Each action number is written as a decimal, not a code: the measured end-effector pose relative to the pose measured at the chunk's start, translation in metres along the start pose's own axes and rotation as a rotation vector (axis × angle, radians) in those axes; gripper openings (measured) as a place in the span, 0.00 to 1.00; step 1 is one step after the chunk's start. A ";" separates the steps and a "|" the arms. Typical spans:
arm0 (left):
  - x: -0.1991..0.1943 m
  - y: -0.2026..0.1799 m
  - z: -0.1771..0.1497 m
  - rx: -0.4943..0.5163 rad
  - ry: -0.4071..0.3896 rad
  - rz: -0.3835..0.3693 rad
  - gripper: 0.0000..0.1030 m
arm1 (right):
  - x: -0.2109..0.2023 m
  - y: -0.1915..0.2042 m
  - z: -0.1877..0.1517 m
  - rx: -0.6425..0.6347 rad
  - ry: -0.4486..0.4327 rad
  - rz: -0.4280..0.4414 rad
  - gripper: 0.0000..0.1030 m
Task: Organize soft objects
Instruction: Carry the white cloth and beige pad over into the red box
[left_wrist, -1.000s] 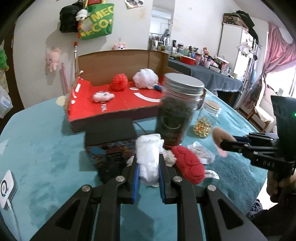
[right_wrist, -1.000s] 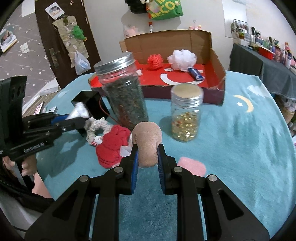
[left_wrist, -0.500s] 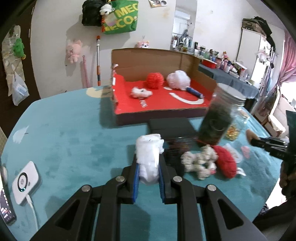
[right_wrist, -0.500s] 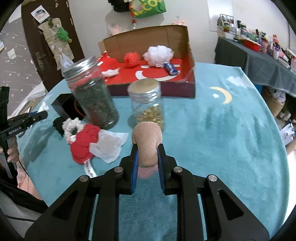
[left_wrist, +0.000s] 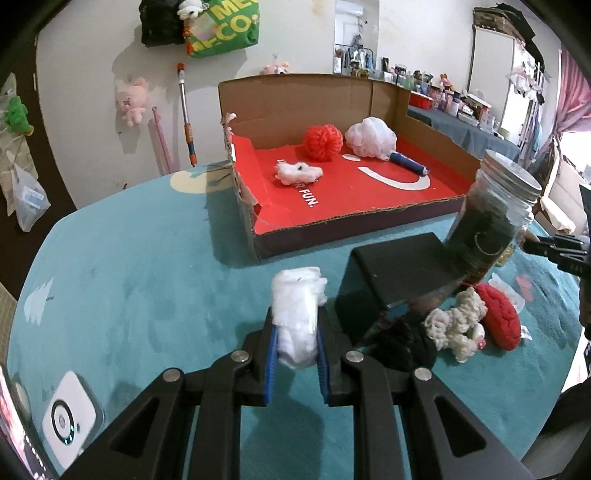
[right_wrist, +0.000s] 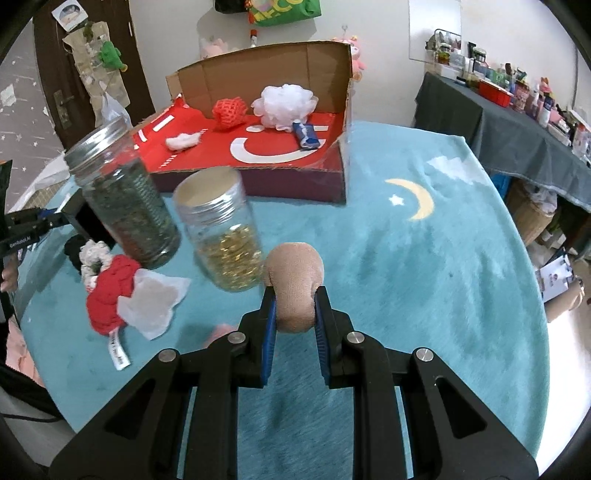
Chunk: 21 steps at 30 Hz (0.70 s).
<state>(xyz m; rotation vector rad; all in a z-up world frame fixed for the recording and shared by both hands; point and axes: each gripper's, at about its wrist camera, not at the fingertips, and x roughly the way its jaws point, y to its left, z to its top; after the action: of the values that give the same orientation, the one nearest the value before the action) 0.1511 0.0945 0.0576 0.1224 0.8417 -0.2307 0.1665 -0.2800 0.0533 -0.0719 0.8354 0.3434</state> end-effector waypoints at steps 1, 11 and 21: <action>0.001 0.001 0.002 0.005 0.002 0.000 0.18 | 0.002 -0.001 0.002 -0.007 0.003 -0.005 0.18; 0.007 0.009 0.028 0.067 -0.007 -0.016 0.18 | 0.013 -0.018 0.029 -0.032 0.006 0.027 0.18; 0.012 -0.010 0.083 0.118 -0.028 -0.144 0.18 | 0.004 -0.016 0.080 -0.058 -0.052 0.174 0.18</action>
<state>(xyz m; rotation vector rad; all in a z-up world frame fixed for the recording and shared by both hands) 0.2158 0.0667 0.1034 0.1691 0.8097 -0.4173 0.2310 -0.2783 0.1033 -0.0444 0.7818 0.5310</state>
